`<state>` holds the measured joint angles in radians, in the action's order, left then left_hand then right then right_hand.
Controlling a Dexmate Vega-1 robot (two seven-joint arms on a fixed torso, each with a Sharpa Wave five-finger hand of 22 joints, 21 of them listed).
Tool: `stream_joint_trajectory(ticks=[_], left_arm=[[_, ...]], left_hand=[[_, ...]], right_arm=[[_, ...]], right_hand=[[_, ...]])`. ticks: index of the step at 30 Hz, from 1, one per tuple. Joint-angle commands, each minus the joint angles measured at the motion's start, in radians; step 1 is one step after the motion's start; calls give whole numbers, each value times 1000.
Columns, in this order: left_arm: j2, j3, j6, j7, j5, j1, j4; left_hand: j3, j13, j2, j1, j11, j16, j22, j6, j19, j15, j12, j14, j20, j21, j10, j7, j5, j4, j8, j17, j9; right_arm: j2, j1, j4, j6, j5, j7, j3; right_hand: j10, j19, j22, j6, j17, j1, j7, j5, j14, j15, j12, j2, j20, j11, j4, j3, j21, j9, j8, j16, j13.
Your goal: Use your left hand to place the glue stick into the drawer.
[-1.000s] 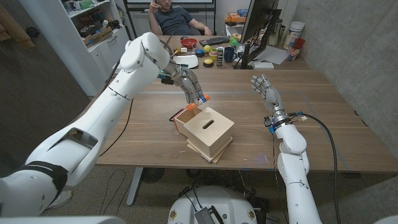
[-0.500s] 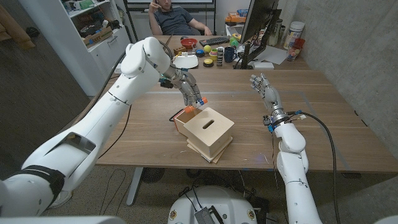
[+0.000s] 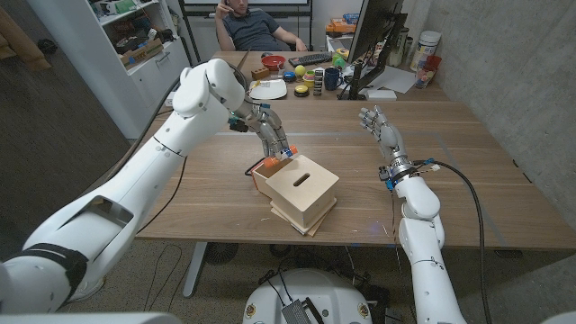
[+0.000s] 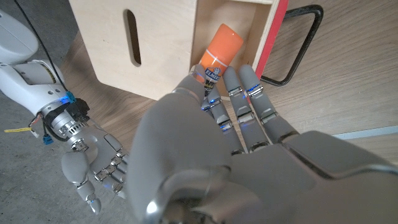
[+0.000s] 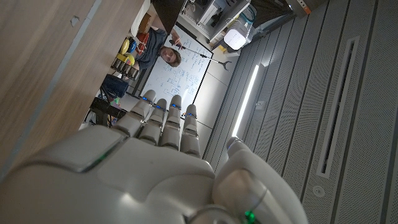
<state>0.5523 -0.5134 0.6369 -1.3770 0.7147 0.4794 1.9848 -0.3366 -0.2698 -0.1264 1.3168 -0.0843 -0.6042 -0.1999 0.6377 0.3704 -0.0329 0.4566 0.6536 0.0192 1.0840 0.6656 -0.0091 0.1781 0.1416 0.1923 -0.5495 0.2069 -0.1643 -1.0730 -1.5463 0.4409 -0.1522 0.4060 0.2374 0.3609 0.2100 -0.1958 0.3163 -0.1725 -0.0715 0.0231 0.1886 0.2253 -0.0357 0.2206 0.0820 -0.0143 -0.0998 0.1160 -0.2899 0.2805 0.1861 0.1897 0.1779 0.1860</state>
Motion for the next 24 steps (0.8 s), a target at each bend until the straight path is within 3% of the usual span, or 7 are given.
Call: stream_joint_trajectory(ticks=[1, 13, 15, 24], left_arm=[[30, -9, 6, -1, -9, 9, 16], [10, 2, -22, 0, 55, 35, 6], [33, -30, -17, -1, 32, 8, -8], [-11, -17, -61, 14, 131, 40, -26]], left_hand=[[-25, -12, -45, 47, -37, -5, 1, 2, -3, -147, 10, 27, -2, 7, 44, 5, 9, -19, 1, -1, 4], [-26, -12, -47, 50, -33, -2, 3, -5, -15, -147, 6, 24, -5, 13, 33, 15, 9, -17, -1, 1, 5], [-26, -12, -47, 50, -32, -2, 4, -5, -17, -146, 5, 24, -5, 14, 30, 13, 9, -17, -1, 1, 6], [-36, -9, -53, 37, -31, 36, 10, -43, -42, -123, -5, -14, -10, 14, 2, 17, 9, -31, -10, 22, 5]], right_arm=[[-4, -1, 0, -4, 0, -2, -4], [1, 2, 7, 3, -6, -2, -8], [-2, 4, 9, 4, -5, -6, -7], [-2, 11, 25, 11, -4, -9, -8]], right_hand=[[9, 7, -2, 3, -3, 8, 2, 5, 11, 1, -1, 0, -1, -2, 3, 4, -3, 3, 4, 2, 4], [8, 7, -2, 1, -3, 8, 3, 5, 9, -2, -2, 0, 0, -1, 3, 5, -4, 3, 4, 2, 4], [8, 7, -2, 1, -3, 8, 4, 5, 9, -2, -2, 0, 0, -1, 3, 5, -4, 3, 4, 2, 4], [8, 7, -2, 1, -3, 9, 4, 5, 11, -2, -2, -1, 0, 1, 4, 6, -5, 3, 4, 2, 4]])
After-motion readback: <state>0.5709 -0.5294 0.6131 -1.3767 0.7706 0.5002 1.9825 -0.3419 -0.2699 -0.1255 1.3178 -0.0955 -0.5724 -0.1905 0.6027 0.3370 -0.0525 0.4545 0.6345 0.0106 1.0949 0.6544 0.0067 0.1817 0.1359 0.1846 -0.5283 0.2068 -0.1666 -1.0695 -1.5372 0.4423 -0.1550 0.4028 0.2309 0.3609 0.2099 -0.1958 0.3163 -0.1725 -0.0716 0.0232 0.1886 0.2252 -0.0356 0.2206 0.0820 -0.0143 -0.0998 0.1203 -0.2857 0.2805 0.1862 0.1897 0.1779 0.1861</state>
